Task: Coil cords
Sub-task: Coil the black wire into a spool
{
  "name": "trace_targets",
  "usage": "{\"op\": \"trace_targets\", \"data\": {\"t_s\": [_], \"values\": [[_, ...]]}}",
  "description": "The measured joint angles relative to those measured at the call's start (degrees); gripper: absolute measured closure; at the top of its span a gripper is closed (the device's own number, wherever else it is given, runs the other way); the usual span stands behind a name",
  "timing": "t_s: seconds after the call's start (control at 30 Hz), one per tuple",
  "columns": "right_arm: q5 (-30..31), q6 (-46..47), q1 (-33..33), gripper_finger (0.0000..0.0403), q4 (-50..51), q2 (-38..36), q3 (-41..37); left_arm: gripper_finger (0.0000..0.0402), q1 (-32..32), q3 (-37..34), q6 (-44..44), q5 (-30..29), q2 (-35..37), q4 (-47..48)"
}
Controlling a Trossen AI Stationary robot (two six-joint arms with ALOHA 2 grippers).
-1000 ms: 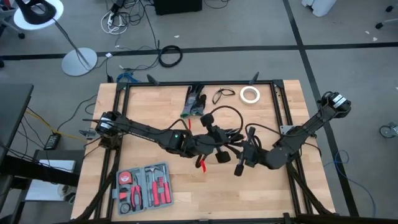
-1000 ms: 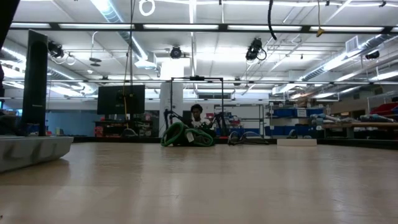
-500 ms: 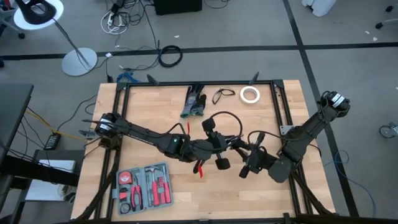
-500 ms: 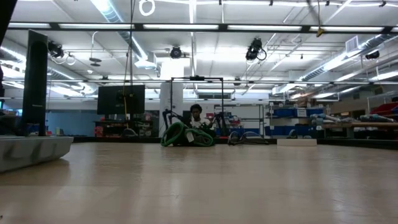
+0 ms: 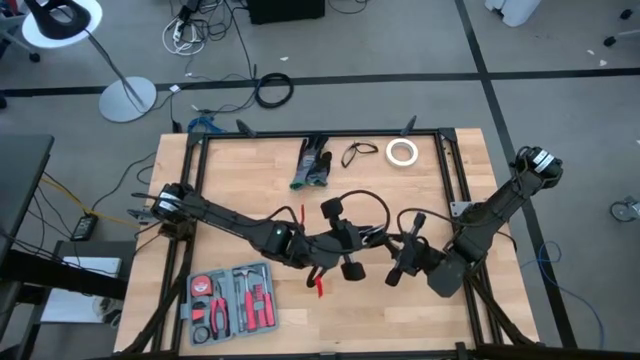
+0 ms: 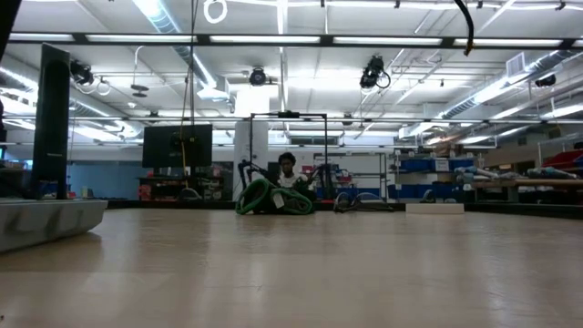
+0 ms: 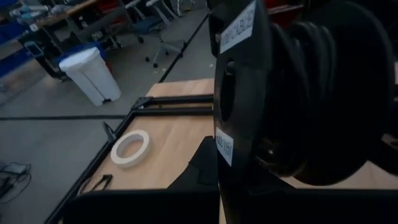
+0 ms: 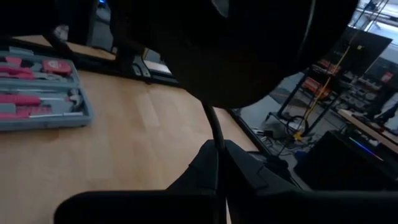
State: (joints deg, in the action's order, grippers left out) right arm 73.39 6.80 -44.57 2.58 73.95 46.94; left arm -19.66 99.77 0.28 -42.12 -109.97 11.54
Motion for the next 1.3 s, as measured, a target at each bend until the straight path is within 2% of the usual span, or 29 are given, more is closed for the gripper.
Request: {"op": "trace_targets", "data": {"t_s": [0.23,0.4,0.47,0.63,1.03,1.3], "values": [[-0.1,7.0,-0.1,0.0399,7.6,0.0,0.0,0.0402,-0.2,0.0,-3.5,0.7,0.0,6.7],[-0.5,6.3,0.3,0.0399,8.3,0.0,0.0,0.0402,-0.2,0.0,-7.9,1.5,0.0,13.4],[-2.7,5.2,1.0,0.0399,8.4,0.0,0.0,0.0402,0.0,-0.3,-9.8,1.9,0.0,15.3],[-10.8,7.3,4.8,0.0399,10.5,1.2,0.0,0.0402,1.3,-1.7,-13.2,7.4,-0.2,17.5],[-15.1,20.7,5.8,0.0399,19.1,2.9,-0.1,0.0402,3.3,-2.5,-17.1,13.4,-2.3,22.5],[-21.3,31.8,5.7,0.0398,21.3,2.8,-1.8,0.0402,5.4,-2.3,-19.2,22.3,-4.5,23.6]]}}
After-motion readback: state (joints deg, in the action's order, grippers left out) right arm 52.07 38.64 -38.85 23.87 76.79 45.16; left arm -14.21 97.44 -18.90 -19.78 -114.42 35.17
